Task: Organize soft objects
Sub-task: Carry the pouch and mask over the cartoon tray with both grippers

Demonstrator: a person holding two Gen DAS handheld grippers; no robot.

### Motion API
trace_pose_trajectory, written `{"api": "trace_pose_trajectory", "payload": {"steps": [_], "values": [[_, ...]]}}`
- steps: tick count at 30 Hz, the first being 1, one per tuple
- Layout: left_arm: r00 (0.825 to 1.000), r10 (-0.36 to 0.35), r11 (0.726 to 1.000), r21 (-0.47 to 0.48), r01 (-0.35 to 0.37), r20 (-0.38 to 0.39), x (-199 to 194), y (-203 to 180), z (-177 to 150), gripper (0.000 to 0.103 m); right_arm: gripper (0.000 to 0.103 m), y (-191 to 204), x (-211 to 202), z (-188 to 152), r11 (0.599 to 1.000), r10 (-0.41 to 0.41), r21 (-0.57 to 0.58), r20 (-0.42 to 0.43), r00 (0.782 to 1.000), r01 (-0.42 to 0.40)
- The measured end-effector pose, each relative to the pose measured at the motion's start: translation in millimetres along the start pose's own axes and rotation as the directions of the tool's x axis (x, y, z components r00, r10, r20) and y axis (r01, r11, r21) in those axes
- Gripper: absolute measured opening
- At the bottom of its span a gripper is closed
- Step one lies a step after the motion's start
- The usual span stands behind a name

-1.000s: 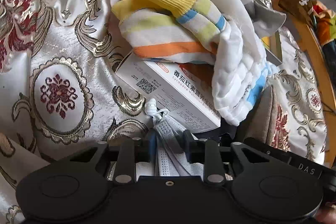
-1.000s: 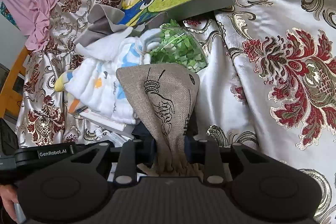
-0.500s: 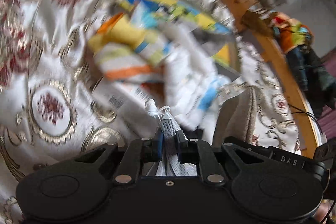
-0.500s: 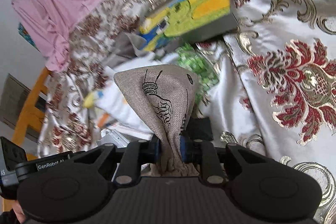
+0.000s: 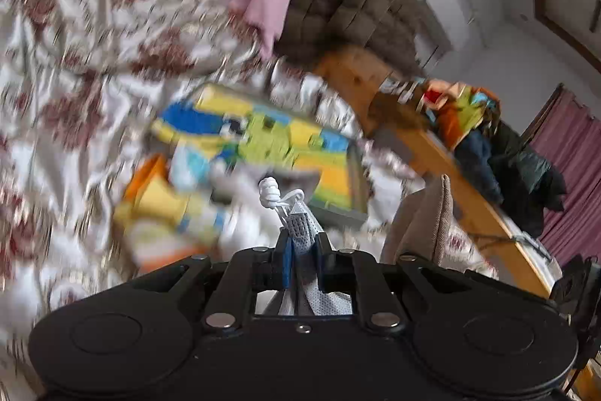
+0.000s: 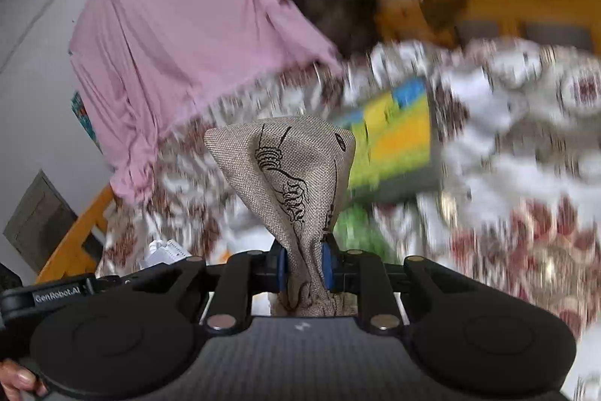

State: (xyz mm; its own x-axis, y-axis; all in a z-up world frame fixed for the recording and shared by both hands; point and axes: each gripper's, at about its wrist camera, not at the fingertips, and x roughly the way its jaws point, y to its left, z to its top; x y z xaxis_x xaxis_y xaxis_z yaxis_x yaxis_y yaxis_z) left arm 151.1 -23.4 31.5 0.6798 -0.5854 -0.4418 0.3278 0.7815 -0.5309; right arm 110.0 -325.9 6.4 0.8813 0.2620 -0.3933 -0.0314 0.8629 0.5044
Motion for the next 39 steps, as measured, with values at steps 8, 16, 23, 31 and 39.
{"api": "trace_pose_trajectory", "payload": {"steps": [8, 16, 23, 31, 39], "values": [[0.996, -0.012, 1.000, 0.028, 0.010, 0.086, 46.2, -23.7, 55.6, 0.014, 0.022, -10.6, 28.5, 46.1, 0.999, 0.034, -0.031, 0.201, 0.979, -0.028], [0.995, 0.018, 1.000, 0.011, -0.019, 0.097, 133.6, -35.6, 96.8, 0.014, 0.022, -43.0, 96.3, 83.5, 1.000, -0.001, -0.007, 0.271, 0.963, 0.003], [0.995, 0.099, 0.995, -0.020, -0.099, 0.027, 218.3, -30.0, 108.8, 0.014, 0.022, -66.4, 144.7, 88.0, 0.995, -0.098, -0.015, 0.195, 0.976, 0.103], [0.974, 0.171, 0.982, -0.056, -0.181, -0.151, 278.2, -11.0, 94.7, 0.016, 0.024, -87.2, 171.7, 80.4, 0.985, -0.174, 0.030, 0.064, 0.983, 0.172], [0.950, 0.231, 0.965, -0.076, -0.251, -0.212, 293.3, 0.1, 89.3, 0.018, 0.036, -86.4, 182.3, 75.6, 0.979, -0.206, -0.012, 0.005, 0.979, 0.206]]}}
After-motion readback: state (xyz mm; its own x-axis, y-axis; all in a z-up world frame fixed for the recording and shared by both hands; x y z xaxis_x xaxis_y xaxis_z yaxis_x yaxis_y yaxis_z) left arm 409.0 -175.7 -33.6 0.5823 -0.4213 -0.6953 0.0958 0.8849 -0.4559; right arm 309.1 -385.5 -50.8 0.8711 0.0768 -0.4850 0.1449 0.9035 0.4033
